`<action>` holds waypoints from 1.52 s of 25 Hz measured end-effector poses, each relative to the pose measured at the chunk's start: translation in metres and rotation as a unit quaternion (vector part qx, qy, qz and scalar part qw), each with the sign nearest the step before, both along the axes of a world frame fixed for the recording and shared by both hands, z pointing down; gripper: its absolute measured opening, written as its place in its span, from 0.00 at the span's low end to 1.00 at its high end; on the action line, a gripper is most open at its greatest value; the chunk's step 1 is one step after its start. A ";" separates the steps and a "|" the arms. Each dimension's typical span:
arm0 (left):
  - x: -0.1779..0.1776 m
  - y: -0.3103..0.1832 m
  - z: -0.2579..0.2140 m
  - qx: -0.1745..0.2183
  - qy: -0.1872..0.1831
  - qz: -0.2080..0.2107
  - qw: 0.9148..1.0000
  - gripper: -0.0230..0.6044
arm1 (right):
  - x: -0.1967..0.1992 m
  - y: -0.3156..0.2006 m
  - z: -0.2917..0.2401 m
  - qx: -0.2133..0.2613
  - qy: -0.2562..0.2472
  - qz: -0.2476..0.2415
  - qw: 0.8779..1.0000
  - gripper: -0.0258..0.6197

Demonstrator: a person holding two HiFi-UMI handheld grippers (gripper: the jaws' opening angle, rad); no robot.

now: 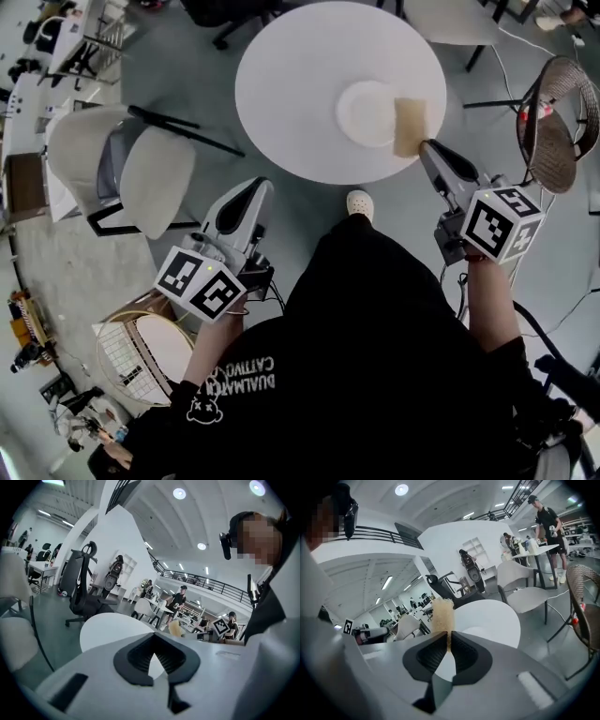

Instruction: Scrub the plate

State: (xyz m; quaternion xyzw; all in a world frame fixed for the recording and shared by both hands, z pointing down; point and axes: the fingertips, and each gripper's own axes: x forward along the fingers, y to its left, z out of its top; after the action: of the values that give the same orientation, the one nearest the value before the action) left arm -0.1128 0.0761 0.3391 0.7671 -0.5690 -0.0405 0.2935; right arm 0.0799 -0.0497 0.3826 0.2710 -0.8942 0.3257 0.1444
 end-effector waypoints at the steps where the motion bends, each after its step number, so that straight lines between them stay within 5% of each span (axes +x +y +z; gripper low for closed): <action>1: 0.005 -0.004 0.006 -0.011 0.006 0.005 1.000 0.03 | -0.002 -0.001 0.006 -0.005 0.008 -0.010 1.000 0.09; 8: 0.049 -0.081 0.056 -0.074 0.044 0.047 0.995 0.03 | -0.032 -0.048 0.060 -0.032 0.059 -0.103 0.992 0.09; 13: 0.065 -0.109 0.079 -0.090 0.056 0.075 0.992 0.03 | -0.055 -0.068 0.078 -0.059 0.073 -0.118 0.989 0.09; 20: 0.052 -0.134 0.107 -0.128 0.074 0.094 0.984 0.03 | -0.090 -0.088 0.103 -0.078 0.121 -0.093 0.985 0.09; 29: 0.051 -0.145 0.134 -0.180 0.072 0.208 0.959 0.03 | -0.112 -0.090 0.121 -0.127 0.150 -0.033 0.980 0.09; 38: 0.051 -0.158 0.124 -0.176 0.070 0.214 0.958 0.03 | -0.111 -0.097 0.121 -0.162 0.122 -0.003 0.979 0.09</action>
State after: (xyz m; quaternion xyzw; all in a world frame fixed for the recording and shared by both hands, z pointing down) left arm -0.0620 -0.0823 0.4632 0.8024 -0.3672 0.0708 0.4651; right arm -0.0309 -0.1472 0.5035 0.2794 -0.8059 0.4305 0.2951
